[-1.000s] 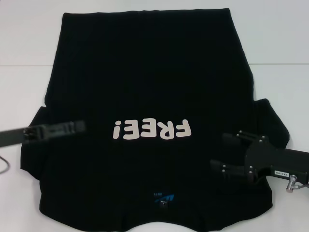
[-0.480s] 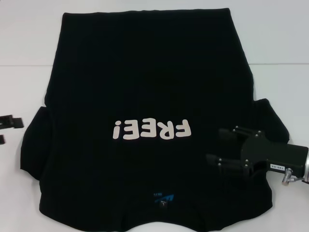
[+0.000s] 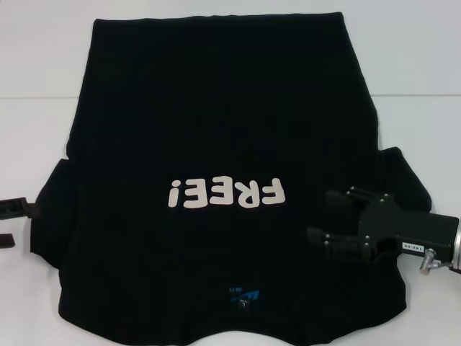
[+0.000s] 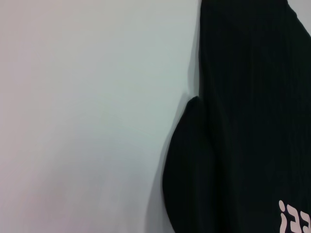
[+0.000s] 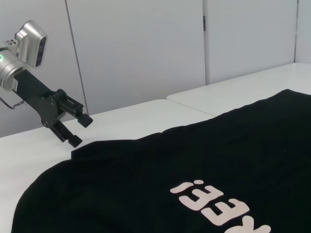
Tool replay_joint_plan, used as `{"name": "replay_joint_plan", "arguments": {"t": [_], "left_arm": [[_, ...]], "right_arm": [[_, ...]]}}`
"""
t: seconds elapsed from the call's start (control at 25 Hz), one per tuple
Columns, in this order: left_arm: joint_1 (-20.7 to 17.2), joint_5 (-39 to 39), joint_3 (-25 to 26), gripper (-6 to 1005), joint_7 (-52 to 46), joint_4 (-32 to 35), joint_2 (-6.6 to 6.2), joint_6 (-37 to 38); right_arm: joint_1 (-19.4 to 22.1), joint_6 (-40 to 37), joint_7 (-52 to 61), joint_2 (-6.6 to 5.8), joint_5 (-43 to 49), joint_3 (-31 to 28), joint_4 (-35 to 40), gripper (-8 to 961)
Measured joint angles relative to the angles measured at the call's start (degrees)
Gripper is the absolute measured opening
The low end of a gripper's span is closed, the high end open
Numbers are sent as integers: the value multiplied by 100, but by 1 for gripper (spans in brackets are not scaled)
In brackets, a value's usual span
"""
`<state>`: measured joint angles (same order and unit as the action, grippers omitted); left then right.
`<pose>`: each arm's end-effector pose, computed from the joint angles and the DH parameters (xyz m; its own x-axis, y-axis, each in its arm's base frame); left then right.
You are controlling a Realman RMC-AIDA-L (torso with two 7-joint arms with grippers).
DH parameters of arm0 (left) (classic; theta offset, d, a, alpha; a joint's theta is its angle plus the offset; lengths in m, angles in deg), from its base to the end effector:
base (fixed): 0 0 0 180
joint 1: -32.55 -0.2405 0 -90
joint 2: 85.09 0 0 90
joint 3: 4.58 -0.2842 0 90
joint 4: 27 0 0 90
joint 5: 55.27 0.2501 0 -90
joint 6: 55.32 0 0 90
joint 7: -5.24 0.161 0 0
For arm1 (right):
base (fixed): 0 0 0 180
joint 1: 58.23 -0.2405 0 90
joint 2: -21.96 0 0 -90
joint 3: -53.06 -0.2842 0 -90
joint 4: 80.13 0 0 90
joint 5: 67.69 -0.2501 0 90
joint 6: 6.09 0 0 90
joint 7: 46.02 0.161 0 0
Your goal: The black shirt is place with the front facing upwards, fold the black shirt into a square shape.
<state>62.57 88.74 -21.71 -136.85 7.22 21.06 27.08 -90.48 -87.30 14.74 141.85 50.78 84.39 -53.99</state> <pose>-0.4357 0.3709 0.0944 -0.1571 0.8467 0.5084 0.9828 0.1848 -0.0042 0.3237 0.3780 -0.0645 0.8424 -0.2278 -0.4883 -0.3982 -0.8737 -0.2794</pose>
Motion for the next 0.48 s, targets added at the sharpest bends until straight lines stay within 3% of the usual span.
{"name": "replay_joint_plan", "arguments": {"t": [0.48], "left_arm": [[34, -18, -18, 912, -13, -347, 60, -359]], "right_arm": [[44, 0, -2, -1, 1, -4, -8, 865]]}}
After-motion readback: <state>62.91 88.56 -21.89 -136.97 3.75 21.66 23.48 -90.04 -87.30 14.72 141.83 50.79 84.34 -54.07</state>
